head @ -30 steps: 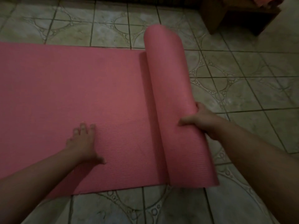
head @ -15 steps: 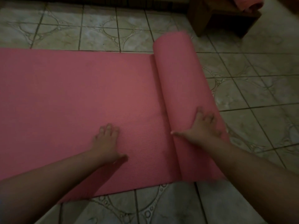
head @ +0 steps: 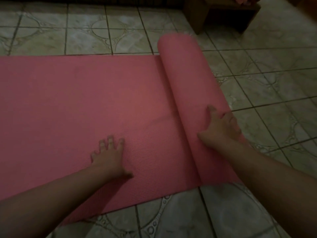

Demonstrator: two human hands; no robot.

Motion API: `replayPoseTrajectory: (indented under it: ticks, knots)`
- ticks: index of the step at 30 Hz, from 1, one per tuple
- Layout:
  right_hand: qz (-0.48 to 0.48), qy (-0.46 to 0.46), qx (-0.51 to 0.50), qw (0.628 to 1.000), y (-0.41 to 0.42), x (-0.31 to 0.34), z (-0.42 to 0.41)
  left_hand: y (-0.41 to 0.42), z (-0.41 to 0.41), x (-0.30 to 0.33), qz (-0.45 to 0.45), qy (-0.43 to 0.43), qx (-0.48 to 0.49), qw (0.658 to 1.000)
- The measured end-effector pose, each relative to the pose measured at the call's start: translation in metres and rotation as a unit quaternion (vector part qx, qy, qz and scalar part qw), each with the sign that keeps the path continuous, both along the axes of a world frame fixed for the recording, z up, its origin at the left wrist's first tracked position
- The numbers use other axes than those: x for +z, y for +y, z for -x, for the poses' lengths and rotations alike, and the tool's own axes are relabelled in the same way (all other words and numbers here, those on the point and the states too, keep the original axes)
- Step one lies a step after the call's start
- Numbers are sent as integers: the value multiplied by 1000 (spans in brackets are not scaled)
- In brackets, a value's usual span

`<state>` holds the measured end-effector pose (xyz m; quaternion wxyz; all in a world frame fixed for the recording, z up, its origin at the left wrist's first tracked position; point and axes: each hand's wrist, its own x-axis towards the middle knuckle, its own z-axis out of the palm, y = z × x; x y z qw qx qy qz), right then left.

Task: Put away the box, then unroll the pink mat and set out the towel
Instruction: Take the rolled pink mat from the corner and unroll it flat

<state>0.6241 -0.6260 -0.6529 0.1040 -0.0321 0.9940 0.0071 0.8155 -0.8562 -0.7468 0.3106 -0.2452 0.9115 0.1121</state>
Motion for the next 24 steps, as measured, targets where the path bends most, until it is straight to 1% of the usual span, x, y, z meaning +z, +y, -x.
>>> replayPoseTrajectory:
  ticks: [1,3,5,10,13,15,18,21,23,24]
  knots:
    - [1,-8,7,1000,0,-5,-4,0,-1,-1,3,3,1,1000]
    - [-22,-58,17,998,-2,-16,-16,0,-2,-4,9,7,-2,1000]
    - [-53,-69,32,996,-6,-27,-24,0,-2,-6,13,9,-8,1000]
    - [-37,5,60,998,0,-24,-11,-1,-4,-6,17,13,-15,1000]
    - [-78,70,82,991,16,-12,5,1,-1,0,17,2,-15,1000]
    - [-88,102,77,988,25,-7,12,2,5,3,3,-5,-5,1000]
    - [-69,140,75,985,34,-2,23,5,10,6,-13,-12,3,1000]
    - [-106,206,49,972,51,5,38,5,8,5,-18,-7,8,1000]
    - [-120,211,22,970,61,7,43,4,4,4,-17,1,8,1000]
    - [-130,200,25,971,63,6,42,3,3,3,-15,5,7,1000]
